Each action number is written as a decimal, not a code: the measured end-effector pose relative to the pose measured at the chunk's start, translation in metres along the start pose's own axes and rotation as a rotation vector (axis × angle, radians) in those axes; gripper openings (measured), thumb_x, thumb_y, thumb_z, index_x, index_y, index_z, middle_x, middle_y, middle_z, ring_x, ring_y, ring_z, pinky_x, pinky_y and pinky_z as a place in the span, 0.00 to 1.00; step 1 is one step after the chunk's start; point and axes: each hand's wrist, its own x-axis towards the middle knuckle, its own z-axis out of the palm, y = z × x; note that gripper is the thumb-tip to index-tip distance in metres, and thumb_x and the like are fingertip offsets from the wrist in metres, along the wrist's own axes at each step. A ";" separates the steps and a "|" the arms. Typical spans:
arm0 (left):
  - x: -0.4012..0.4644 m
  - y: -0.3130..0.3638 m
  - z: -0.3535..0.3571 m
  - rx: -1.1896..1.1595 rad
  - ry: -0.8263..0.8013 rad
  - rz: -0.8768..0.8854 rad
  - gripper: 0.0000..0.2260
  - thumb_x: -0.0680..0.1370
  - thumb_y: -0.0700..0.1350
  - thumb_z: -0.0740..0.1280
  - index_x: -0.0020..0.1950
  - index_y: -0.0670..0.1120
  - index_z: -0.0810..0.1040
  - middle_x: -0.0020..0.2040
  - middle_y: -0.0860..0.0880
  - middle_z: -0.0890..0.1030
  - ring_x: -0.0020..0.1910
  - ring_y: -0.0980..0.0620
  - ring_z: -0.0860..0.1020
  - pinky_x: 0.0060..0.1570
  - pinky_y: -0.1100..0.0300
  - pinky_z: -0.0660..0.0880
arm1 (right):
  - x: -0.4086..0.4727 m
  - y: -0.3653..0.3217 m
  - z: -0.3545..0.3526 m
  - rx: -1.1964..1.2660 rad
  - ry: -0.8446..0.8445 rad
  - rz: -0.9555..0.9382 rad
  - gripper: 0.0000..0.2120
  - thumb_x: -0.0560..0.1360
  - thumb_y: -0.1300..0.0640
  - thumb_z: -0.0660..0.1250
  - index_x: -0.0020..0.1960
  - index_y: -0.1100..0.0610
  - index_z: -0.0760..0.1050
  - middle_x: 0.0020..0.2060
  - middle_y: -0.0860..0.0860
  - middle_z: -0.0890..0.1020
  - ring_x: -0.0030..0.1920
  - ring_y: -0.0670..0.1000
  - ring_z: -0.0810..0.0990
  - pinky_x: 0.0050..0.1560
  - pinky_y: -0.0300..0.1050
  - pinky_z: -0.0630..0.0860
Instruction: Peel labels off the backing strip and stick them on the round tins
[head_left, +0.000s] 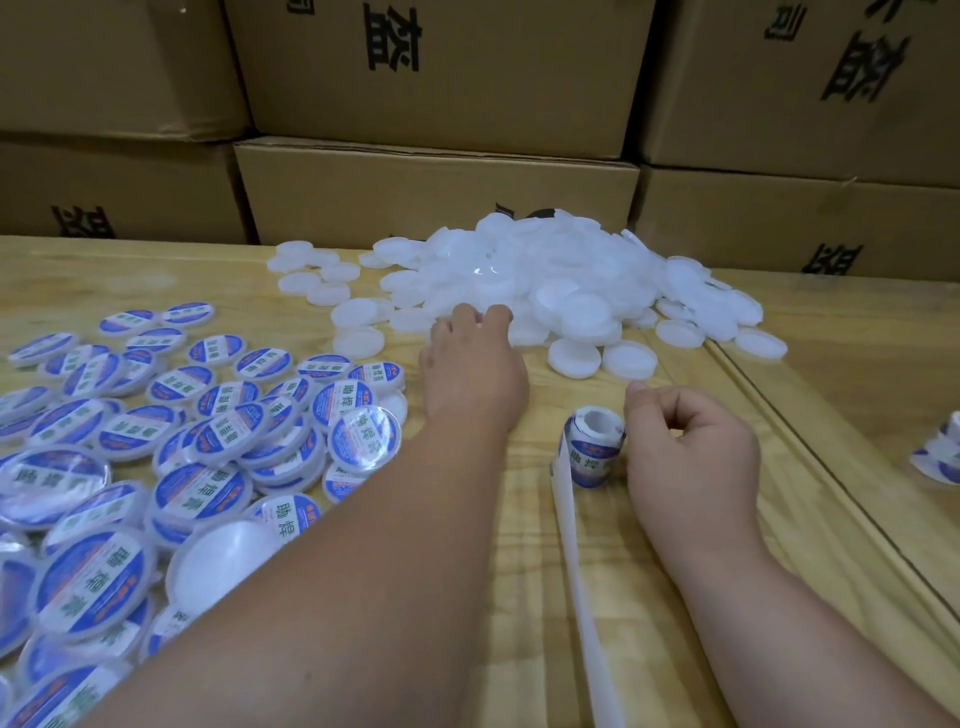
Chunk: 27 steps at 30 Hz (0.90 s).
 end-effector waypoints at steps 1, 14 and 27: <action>-0.006 0.002 -0.002 -0.001 -0.004 0.010 0.17 0.80 0.47 0.62 0.70 0.53 0.70 0.65 0.48 0.71 0.64 0.44 0.69 0.57 0.50 0.69 | 0.000 0.000 0.000 -0.001 0.001 0.002 0.20 0.79 0.54 0.69 0.33 0.63 0.70 0.32 0.55 0.76 0.35 0.51 0.72 0.40 0.45 0.71; -0.089 0.011 -0.046 -0.288 -0.070 -0.060 0.18 0.76 0.48 0.65 0.66 0.51 0.78 0.69 0.51 0.69 0.68 0.49 0.71 0.63 0.55 0.70 | 0.000 0.001 -0.003 0.002 0.016 0.006 0.20 0.78 0.54 0.69 0.31 0.60 0.69 0.29 0.50 0.73 0.32 0.50 0.70 0.38 0.45 0.68; -0.133 -0.001 -0.069 -0.551 -0.136 -0.102 0.20 0.70 0.55 0.75 0.57 0.65 0.71 0.58 0.63 0.62 0.53 0.66 0.70 0.46 0.82 0.63 | -0.037 -0.032 -0.030 -0.057 -0.172 -0.195 0.30 0.75 0.41 0.64 0.31 0.69 0.71 0.24 0.61 0.69 0.27 0.55 0.66 0.29 0.49 0.65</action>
